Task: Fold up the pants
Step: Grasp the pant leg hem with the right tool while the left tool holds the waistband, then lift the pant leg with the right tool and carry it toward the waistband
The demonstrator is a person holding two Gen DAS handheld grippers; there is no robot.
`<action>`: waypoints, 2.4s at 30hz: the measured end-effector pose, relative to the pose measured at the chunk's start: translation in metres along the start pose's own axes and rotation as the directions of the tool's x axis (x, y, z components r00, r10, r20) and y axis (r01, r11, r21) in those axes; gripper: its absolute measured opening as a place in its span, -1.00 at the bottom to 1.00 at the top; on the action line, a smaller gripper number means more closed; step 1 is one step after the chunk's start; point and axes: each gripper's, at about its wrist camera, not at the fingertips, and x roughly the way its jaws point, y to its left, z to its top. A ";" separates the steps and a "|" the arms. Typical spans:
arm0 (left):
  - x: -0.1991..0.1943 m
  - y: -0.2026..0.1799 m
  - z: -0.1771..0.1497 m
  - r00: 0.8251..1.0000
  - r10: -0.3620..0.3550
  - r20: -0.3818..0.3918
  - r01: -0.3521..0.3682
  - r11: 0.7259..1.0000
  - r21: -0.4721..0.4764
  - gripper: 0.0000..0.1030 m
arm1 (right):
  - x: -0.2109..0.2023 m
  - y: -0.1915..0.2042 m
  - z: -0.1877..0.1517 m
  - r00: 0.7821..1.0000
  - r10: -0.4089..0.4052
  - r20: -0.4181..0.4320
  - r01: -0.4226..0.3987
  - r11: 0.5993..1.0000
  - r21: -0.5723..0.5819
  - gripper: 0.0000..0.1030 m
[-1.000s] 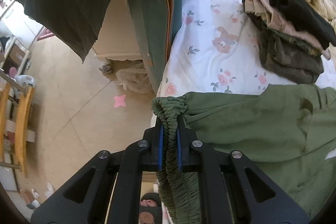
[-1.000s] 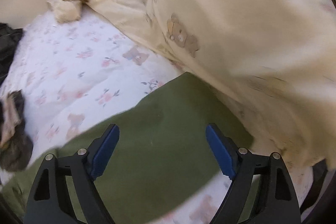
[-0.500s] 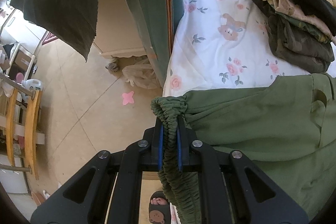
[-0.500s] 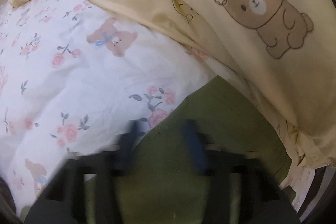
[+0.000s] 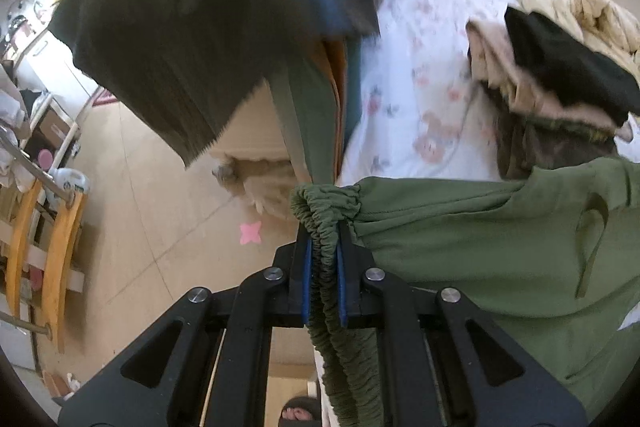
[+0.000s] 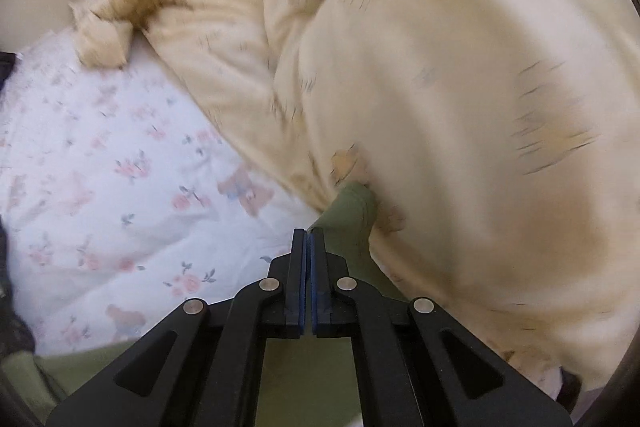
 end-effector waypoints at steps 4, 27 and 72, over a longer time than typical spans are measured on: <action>-0.016 0.011 0.001 0.998 -0.049 0.043 0.049 0.999 -0.005 -0.85 | -0.036 -0.028 -0.011 0.999 0.023 0.024 -0.024 0.999 0.032 -1.00; -0.136 0.028 -0.114 0.907 -0.383 0.173 0.263 0.839 0.476 -0.85 | -0.158 -0.216 -0.220 0.987 -0.106 -0.124 0.126 0.977 0.169 -1.00; -0.144 0.068 -0.092 0.853 -0.517 -0.067 0.521 0.851 0.064 0.08 | -0.173 -0.068 -0.290 0.875 0.135 -0.465 -0.240 0.955 -0.175 0.08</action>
